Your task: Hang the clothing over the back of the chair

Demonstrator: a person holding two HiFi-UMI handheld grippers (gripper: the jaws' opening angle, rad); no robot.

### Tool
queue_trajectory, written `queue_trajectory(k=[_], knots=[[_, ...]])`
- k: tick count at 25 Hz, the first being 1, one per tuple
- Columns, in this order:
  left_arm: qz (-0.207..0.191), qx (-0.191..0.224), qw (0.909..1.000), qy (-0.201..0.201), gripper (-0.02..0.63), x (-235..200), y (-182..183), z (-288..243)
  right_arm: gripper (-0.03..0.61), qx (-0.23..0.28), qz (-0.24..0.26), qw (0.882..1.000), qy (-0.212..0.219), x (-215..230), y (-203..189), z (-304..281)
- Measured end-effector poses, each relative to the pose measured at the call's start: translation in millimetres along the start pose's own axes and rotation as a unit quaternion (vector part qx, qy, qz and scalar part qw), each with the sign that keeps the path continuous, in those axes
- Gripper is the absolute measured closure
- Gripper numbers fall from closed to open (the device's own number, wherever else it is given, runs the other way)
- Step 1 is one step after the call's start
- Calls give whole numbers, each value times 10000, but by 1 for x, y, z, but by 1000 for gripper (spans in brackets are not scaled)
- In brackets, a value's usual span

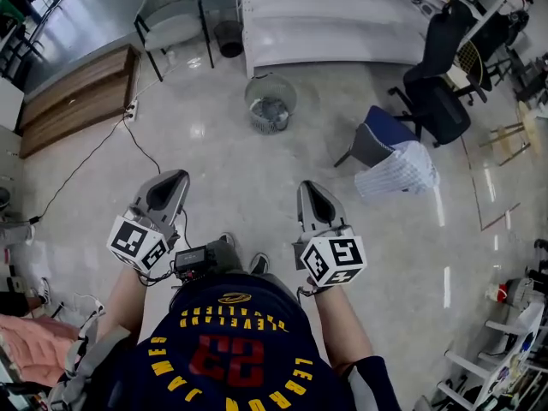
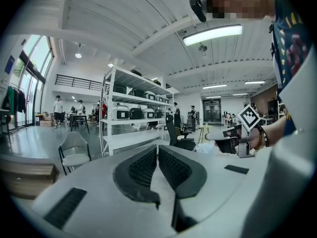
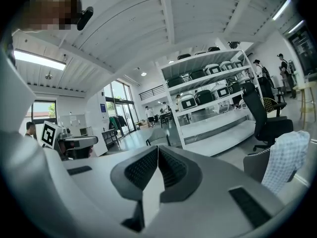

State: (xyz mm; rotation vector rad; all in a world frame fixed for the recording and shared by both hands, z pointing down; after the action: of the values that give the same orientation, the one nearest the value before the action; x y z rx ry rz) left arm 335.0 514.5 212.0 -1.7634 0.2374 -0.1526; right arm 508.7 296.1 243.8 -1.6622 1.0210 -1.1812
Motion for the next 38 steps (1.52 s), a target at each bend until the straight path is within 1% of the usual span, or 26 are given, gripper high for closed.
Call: queue_trajectory(k=[5,8,11,14,21,24,27,32,38], knots=[[185,-22,9997,137,600,-29,-8,-16,569,-157,-8,9999,55,5,-2,-30],[214,-12,9997,84,600,-48,-10,-40,569,-200,-1,9998,5,15,1,-55],[197,-57,9998,-19,600,-70,-10,-68,569,-206,1,9997,-161,31,9,-83],[272,-118,9995,-106,600,-105,-14,-88,569,-214,16,9991,-359,39,17,-116],[491,-164,9985,-183,600,-207,-14,-130,569,-301,-3,9963,-803,43,40,-202],[532,-161,9981,-276,600,-240,-17,-147,569,-309,15,9954,-902,40,46,-234],[556,-177,9975,-396,600,-264,-19,-162,569,-297,-26,9946,-996,40,50,-260],[576,-212,9969,-485,600,-295,-17,-183,569,-390,-97,9948,-940,40,54,-300],[553,-291,9969,-482,600,-320,-21,-217,569,-541,-189,9955,-749,53,42,-346]])
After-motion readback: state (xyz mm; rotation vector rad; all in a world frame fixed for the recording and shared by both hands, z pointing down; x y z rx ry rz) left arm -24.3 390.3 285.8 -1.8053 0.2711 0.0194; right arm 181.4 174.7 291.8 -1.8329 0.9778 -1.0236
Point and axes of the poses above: the fingertips, and each gripper's own axes: z backward along the fingers, x to its right, y out of its top, the point moved 4 cm from there along z, backward along the fingers, and after that the axes turned 1 degree about z, right-handed, at the moved point
